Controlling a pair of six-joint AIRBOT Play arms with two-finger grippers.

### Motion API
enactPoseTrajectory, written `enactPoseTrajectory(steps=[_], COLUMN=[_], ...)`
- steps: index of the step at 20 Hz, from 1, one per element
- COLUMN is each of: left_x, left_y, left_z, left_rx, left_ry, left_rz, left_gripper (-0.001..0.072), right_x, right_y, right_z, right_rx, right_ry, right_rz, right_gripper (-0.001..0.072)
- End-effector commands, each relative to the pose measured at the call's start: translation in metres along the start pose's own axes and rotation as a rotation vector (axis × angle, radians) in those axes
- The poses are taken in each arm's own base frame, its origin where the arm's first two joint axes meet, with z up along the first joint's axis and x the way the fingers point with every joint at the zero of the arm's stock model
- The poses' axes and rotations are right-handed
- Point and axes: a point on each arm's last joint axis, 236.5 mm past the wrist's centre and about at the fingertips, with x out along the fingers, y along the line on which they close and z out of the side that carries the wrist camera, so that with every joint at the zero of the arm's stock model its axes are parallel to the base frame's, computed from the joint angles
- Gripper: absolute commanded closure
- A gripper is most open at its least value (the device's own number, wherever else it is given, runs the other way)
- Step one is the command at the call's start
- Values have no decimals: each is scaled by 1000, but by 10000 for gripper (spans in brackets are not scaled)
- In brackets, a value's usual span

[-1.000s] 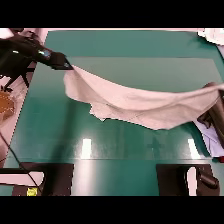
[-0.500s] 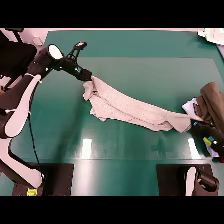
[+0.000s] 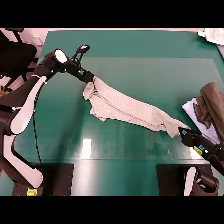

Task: Fold the shirts.

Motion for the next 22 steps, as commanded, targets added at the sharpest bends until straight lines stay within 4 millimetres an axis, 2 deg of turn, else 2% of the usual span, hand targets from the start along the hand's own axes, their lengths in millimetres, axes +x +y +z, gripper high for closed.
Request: enactPoseTrajectory(steps=[1,2,3,4,5,6,8,10,12,14,16,18,19,20,22], left_x=[0,0,0,-1,-2,-6,-20,-45,-86,-140,-191,-225,-232,-235,-229], left_y=[1,1,0,-2,-4,-3,3,14,29,35,30,17,3,-11,-35], left_z=[0,-1,-3,-7,-11,-13,-15,-10,4,21,32,29,22,15,3], left_rx=[3,3,3,3,-6,-37,-87,-122,-183,-230,-246,-247,-244,-248,-285], left_ry=[1,5,15,31,50,59,67,39,-41,-150,-245,-269,-247,-220,-189], left_rz=[2,0,-4,-11,-17,-13,-8,10,38,41,27,1,-40,-91,-199], left_gripper=[680,680,680,637,298,28,33,33,32,32,32,32,31,0,-13], right_x=[-6,-8,-11,-13,-15,-18,-25,-37,-50,-52,-44,-29,-20,-10,9], right_y=[10,12,15,17,19,20,18,8,1,2,2,7,10,13,19], right_z=[-15,-13,-10,-7,-1,5,23,52,90,123,145,162,167,171,181], right_rx=[0,-6,-14,-21,-30,-39,-59,-120,-209,-250,-242,-254,-259,-264,-279], right_ry=[64,58,48,36,16,-3,-41,-94,-150,-171,-135,-81,-39,7,69], right_rz=[23,24,25,24,24,16,-23,-113,-196,-217,-208,-180,-163,-143,-112], right_gripper=[698,698,657,466,256,222,180,179,179,179,179,179,179,179,179])
